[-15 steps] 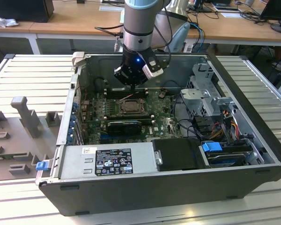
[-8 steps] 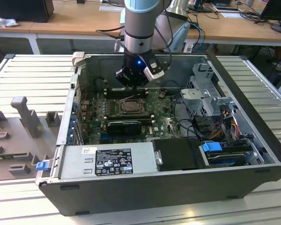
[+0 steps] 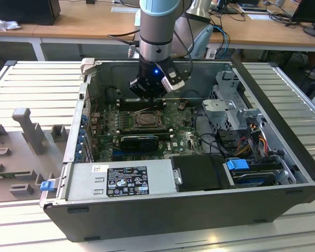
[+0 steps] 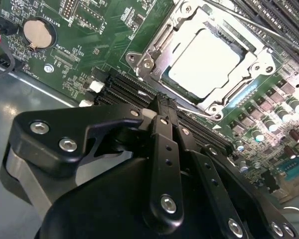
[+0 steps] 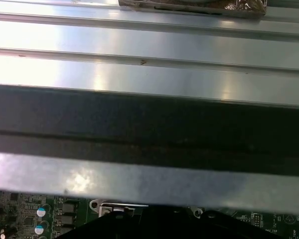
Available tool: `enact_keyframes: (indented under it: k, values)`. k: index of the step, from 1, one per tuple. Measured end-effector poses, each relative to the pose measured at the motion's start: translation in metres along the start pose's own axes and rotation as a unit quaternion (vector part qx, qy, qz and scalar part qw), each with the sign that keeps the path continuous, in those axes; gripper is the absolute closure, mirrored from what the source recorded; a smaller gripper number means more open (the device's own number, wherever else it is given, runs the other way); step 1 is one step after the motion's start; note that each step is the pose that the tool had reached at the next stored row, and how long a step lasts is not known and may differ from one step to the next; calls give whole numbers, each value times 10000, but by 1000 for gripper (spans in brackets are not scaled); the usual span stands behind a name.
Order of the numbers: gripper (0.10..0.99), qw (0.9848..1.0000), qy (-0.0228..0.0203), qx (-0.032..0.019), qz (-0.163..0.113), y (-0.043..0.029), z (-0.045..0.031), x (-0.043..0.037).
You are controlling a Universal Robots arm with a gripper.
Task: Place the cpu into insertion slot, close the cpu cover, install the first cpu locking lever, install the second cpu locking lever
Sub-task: 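Install the first cpu locking lever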
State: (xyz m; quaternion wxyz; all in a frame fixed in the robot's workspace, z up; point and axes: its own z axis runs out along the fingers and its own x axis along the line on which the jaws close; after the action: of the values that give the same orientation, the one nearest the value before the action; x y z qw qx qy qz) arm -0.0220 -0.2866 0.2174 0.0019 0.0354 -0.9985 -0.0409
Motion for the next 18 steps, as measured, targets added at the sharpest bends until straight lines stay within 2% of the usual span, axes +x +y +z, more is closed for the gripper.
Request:
enact_keyframes:
  k: [5,18]
  values:
    - [980,10000,3,-3,-43,33,12,-12]
    - [980,9999,9,0,-110,21,118,-64]
